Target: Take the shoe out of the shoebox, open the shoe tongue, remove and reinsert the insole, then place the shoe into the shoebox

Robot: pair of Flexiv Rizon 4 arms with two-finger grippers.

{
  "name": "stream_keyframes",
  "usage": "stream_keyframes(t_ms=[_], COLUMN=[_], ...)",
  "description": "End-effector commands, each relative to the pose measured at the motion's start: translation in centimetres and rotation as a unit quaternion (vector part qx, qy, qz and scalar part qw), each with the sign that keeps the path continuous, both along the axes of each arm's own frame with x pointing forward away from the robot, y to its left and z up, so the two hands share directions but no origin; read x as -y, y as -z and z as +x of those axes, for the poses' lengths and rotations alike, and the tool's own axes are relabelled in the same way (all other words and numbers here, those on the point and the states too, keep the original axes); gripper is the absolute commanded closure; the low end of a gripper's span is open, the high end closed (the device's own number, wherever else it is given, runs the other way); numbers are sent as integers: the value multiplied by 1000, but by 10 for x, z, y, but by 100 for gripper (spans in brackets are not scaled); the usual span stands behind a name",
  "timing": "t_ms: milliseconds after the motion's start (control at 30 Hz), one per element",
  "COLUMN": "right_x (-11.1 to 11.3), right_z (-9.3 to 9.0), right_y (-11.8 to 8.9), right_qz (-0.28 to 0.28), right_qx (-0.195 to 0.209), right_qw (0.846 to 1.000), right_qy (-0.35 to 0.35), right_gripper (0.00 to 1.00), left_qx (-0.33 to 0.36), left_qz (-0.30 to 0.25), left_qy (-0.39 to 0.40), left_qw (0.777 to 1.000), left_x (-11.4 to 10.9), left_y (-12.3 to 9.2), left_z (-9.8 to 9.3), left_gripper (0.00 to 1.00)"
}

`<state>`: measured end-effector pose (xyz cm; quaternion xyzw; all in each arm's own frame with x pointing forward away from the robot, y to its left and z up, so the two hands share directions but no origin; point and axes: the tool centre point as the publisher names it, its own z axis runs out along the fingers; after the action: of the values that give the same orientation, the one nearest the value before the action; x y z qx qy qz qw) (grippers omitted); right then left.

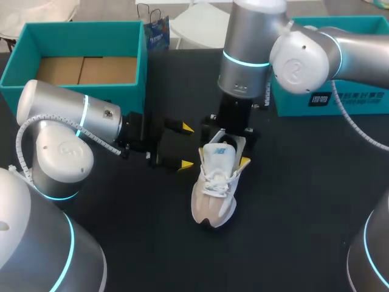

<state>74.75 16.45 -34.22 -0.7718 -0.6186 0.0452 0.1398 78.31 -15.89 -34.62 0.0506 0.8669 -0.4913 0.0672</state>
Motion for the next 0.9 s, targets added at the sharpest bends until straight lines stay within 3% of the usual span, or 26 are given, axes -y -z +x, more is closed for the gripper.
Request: stream_keyframes(t_ms=[33,233,367,633,733,900], right_x=[-1,1,-8,-7,-2,-3], right_z=[0,-3,-11,-10,-8,-9], right_y=[0,-7,-23,-32,-45,-56], right_qz=[-2,-7,-2,-8,-24,-32], right_qx=[0,4,21,35,62,62], right_qw=[1000,1000,1000,999,998,997], right_qy=[-1,-5,-16,-13,-6,-12], right_gripper=[0,0,0,0,0,0], left_qx=[0,0,0,0,0,0], left_qz=[2,2,2,2,2,2], left_qy=[0,0,0,0,0,0], left_qw=[1000,1000,1000,1000,1000,1000], left_x=[1,1,1,1,1,1], left_y=[0,0,0,0,0,0], left_z=[0,0,0,0,0,0], left_gripper=[0,0,0,0,0,0])
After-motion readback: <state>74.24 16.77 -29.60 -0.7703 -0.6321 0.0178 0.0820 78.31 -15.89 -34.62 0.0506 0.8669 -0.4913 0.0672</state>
